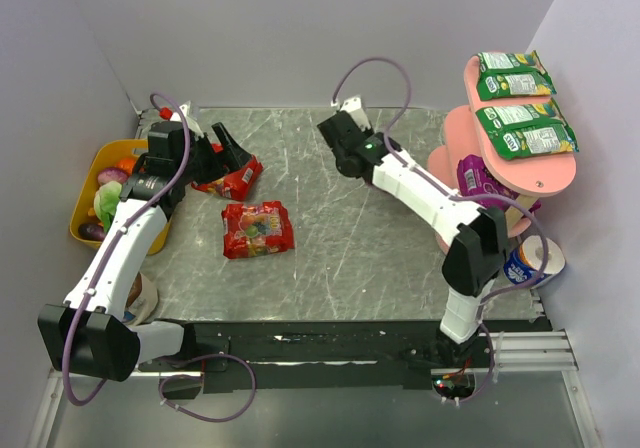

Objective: Place and organize the candy bags onto the shelf

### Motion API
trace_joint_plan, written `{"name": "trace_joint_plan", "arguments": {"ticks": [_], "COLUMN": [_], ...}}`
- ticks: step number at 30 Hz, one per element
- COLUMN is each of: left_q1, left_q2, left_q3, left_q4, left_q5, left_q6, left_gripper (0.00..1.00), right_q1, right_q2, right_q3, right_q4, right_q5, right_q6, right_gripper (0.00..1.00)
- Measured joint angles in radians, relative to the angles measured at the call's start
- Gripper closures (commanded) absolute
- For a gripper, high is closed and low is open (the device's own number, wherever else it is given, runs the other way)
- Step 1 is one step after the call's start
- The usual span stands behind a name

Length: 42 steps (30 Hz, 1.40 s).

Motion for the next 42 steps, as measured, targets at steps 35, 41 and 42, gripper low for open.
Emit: {"name": "trace_joint_plan", "arguments": {"ticks": [35,41,42], "left_q1": [0.0,0.0,0.0], "left_q2": [-0.043,-0.061,-0.063], "left_q3": [-0.014,-0.033,-0.035], "left_q4": [0.011,0.011,0.011], "left_q5": [0.0,0.0,0.0], "left_q6": [-0.005,-0.005,-0.005], "left_gripper": [0.04,0.04,0.04], "right_q1": [-0.298,-0.324,-0.327], "right_q2": [-0.169,-0.149,-0.146], "right_q3": [-0.031,-0.07,-0.076], "right_q4": [0.629,0.708,0.715], "right_q5": [0.251,0.271,0.273], "right_q6": [-0.76,-0.834,-0.841], "right_gripper": [1.0,1.0,1.0]}}
